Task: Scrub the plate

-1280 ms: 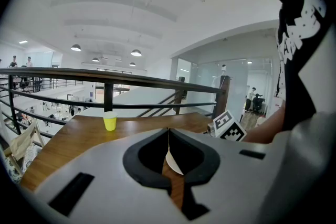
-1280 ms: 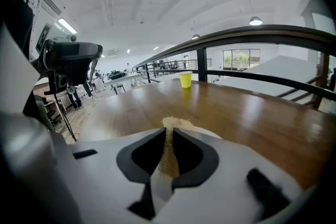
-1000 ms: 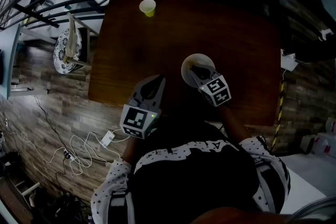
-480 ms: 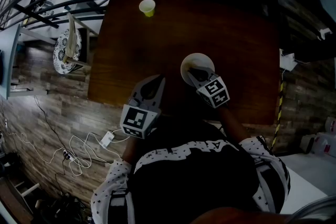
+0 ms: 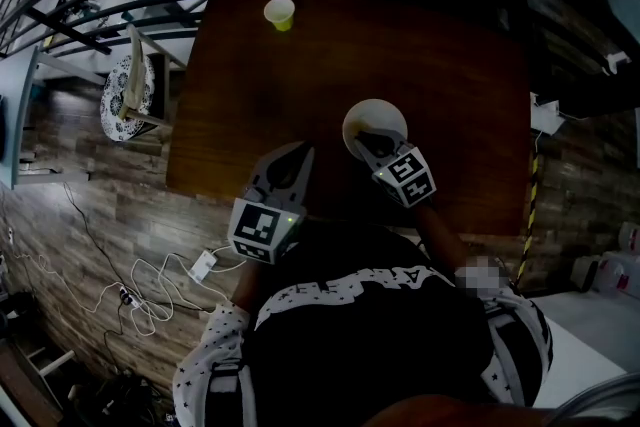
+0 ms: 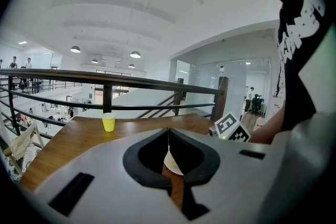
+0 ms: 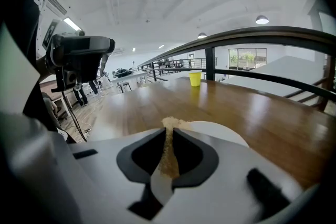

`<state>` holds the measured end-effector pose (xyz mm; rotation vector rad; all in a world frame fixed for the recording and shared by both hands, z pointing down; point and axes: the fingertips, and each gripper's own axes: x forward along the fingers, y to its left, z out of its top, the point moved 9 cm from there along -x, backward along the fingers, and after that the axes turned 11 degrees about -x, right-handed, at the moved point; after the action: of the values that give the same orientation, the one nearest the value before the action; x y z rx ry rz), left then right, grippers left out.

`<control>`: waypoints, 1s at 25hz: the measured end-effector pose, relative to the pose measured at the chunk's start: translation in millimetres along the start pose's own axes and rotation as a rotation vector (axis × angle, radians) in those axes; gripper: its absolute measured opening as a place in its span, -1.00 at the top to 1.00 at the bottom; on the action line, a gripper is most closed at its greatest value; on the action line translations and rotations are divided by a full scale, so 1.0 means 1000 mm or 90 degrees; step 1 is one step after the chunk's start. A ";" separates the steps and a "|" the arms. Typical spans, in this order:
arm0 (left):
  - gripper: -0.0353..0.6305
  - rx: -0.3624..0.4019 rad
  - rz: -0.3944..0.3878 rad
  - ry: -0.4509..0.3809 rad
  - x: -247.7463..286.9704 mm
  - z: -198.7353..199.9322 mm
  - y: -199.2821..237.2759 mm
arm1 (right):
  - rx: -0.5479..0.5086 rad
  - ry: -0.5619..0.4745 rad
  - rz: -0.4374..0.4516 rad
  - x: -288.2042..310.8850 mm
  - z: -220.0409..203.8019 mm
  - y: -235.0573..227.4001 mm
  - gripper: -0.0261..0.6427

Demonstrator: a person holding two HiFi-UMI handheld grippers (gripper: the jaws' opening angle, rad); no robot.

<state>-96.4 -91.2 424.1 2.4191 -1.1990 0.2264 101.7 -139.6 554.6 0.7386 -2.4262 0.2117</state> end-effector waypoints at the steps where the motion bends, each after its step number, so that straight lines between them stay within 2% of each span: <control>1: 0.85 0.000 0.000 0.000 -0.001 -0.001 0.000 | -0.001 0.000 0.001 0.000 0.000 0.001 0.78; 25: 0.85 0.006 -0.005 -0.004 -0.005 -0.002 -0.009 | -0.013 -0.001 0.031 -0.009 0.000 0.020 0.78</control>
<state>-91.8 -82.0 421.0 2.4343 -1.1937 0.2234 96.7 -118.3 549.9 0.6702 -2.4460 0.2050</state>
